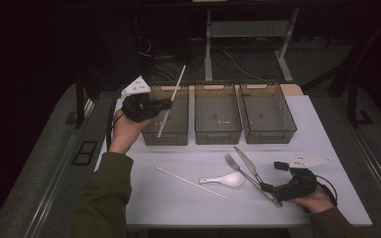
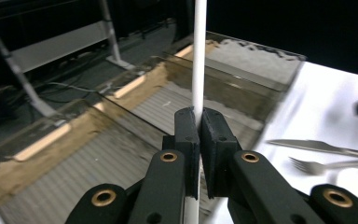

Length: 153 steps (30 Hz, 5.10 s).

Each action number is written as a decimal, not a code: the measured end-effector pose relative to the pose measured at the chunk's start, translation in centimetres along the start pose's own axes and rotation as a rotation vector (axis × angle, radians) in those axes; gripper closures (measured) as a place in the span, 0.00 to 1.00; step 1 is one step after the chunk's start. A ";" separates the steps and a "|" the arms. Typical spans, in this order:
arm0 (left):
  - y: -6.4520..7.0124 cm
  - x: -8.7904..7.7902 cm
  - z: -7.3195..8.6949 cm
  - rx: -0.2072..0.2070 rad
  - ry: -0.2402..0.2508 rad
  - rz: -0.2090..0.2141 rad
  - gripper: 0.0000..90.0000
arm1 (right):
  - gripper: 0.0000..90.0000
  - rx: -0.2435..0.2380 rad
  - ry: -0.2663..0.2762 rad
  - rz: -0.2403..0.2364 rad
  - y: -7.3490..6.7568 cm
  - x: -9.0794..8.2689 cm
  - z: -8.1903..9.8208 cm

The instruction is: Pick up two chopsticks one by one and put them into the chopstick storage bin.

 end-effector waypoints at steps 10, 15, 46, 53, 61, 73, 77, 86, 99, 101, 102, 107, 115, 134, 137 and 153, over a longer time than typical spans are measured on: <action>-4.6 1.4 0.3 -0.065 -0.062 -0.082 0.94 | 0.01 0.005 0.009 -0.006 0.0 -0.1 -0.1; -6.2 2.6 2.7 -0.115 -0.154 -0.114 0.94 | 0.01 0.007 0.008 -0.008 0.0 -0.2 -0.1; -8.3 5.9 9.6 -0.305 -0.301 -0.211 0.93 | 0.01 0.005 0.011 -0.017 -0.2 -0.3 -0.2; -8.4 6.1 9.6 -0.297 -0.305 -0.223 0.89 | 0.01 0.002 0.014 -0.020 -0.2 -0.3 -0.2; -7.4 5.3 8.2 -0.254 -0.285 -0.171 0.75 | 0.01 0.003 0.013 -0.018 -0.2 -0.3 -0.2; -0.7 3.4 4.3 -0.136 -0.192 0.013 0.53 | 0.01 0.004 0.014 -0.016 -0.1 -0.3 -0.2; 2.0 3.0 3.9 -0.093 -0.173 0.062 0.47 | 0.01 0.006 0.016 -0.015 -0.1 -0.3 -0.2; 7.0 2.7 5.6 -0.025 -0.190 0.143 0.38 | 0.01 0.007 0.017 -0.013 -0.1 -0.3 -0.2; 10.9 2.4 10.2 0.035 -0.224 0.237 0.57 | 0.01 0.007 0.016 -0.010 -0.1 -0.3 -0.2; 10.6 2.3 11.4 0.024 -0.249 0.223 0.66 | 0.01 0.006 0.016 -0.009 -0.1 -0.3 -0.2; 10.3 2.3 12.0 0.023 -0.265 0.214 0.71 | 0.01 0.006 0.016 -0.009 -0.1 -0.3 -0.2; 9.2 2.3 15.1 0.017 -0.362 0.217 0.83 | 0.01 0.006 0.015 -0.008 -0.1 -0.4 -0.2; 10.2 3.0 16.0 0.031 -0.360 0.320 0.74 | 0.01 0.002 0.014 -0.010 -0.1 -0.3 -0.2; 13.2 5.6 16.6 0.147 -0.406 0.457 0.78 | 0.01 0.002 0.013 -0.010 -0.1 -0.3 -0.2; 13.2 5.9 16.9 0.159 -0.425 0.462 0.79 | 0.01 -0.001 0.013 -0.011 -0.1 -0.3 -0.2; 14.2 5.5 17.6 0.139 -0.454 0.463 0.88 | 0.01 0.005 0.014 -0.010 0.0 -0.3 -0.2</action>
Point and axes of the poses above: each handheld gripper's, and its own axes: x roughly forward along the jaws, z roughly out of its underside, y roughly to its right, the point moved 9 cm from there along x, roughly forward along the jaws, and after that the axes turned 10 degrees about z, right-handed, at the moved point
